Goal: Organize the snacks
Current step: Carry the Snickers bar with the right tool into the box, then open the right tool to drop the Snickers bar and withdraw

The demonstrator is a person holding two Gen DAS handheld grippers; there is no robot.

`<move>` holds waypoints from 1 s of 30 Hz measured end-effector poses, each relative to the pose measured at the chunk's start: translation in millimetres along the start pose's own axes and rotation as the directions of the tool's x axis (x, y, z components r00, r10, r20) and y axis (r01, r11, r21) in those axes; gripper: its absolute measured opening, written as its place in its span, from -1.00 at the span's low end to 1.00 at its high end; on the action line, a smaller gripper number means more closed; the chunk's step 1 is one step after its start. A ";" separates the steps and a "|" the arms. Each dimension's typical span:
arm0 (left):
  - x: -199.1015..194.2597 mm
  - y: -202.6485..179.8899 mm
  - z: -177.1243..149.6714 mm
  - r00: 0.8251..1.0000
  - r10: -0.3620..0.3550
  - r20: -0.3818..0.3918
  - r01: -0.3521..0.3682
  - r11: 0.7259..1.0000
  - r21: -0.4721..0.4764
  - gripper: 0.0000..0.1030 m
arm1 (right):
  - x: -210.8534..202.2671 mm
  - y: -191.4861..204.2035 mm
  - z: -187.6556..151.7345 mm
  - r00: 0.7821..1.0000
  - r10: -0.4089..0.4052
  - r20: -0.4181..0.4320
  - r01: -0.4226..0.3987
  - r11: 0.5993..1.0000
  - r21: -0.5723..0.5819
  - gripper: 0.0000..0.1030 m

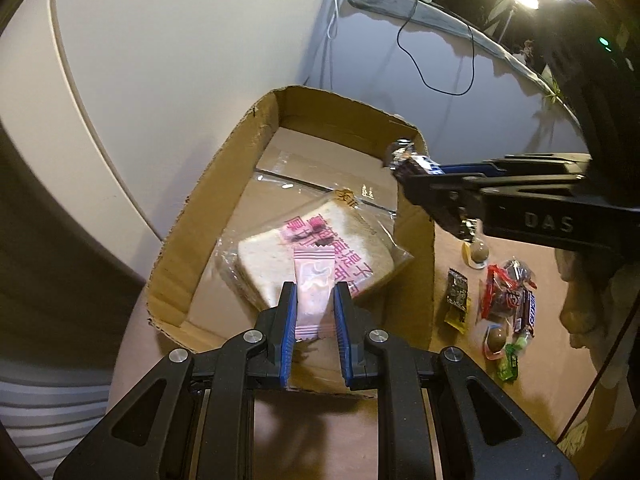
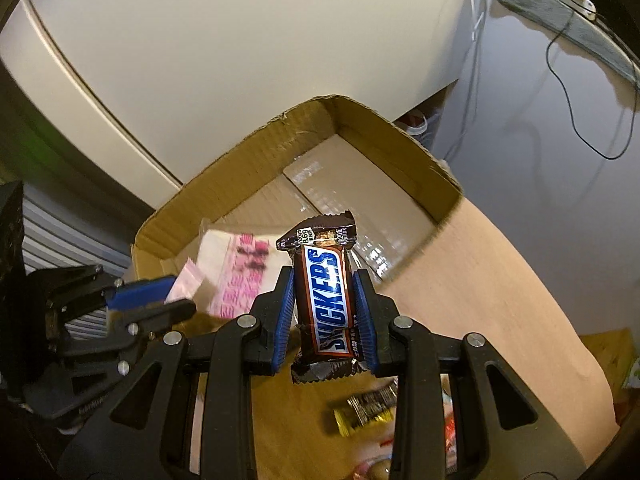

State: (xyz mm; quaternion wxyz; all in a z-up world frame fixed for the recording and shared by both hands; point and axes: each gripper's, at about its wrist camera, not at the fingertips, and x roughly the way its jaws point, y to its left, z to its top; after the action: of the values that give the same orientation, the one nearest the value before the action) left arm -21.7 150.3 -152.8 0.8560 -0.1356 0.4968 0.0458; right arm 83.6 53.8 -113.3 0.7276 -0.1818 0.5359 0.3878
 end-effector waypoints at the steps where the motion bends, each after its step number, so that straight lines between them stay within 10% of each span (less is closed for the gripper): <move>1: 0.3 1.0 0.4 1.000 0.000 0.000 0.000 1.000 -0.002 -0.67 | 2.4 1.1 2.3 1.000 0.002 -0.003 -0.002 1.000 -0.001 -0.41; 13: 1.3 4.7 2.2 1.000 -0.007 -0.001 0.007 1.000 -0.022 -0.64 | 16.3 9.1 14.6 1.000 -0.008 -0.015 0.008 1.000 -0.015 -0.40; 19: 0.1 5.3 2.6 1.000 -0.008 -0.002 0.008 1.000 -0.027 -0.37 | 11.6 8.5 16.7 1.000 -0.016 0.010 0.016 1.000 -0.011 0.22; 30: -8.8 -11.9 3.5 0.999 -0.034 0.012 0.034 0.999 0.008 -0.35 | -11.4 -12.2 3.5 0.999 -0.042 0.028 0.041 0.999 0.028 0.29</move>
State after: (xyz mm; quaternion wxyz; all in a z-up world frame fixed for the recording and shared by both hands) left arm -20.7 140.4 -141.3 0.8602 -0.1406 0.4892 0.0301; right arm 93.7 44.3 -103.4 0.7456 -0.1771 0.5268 0.3678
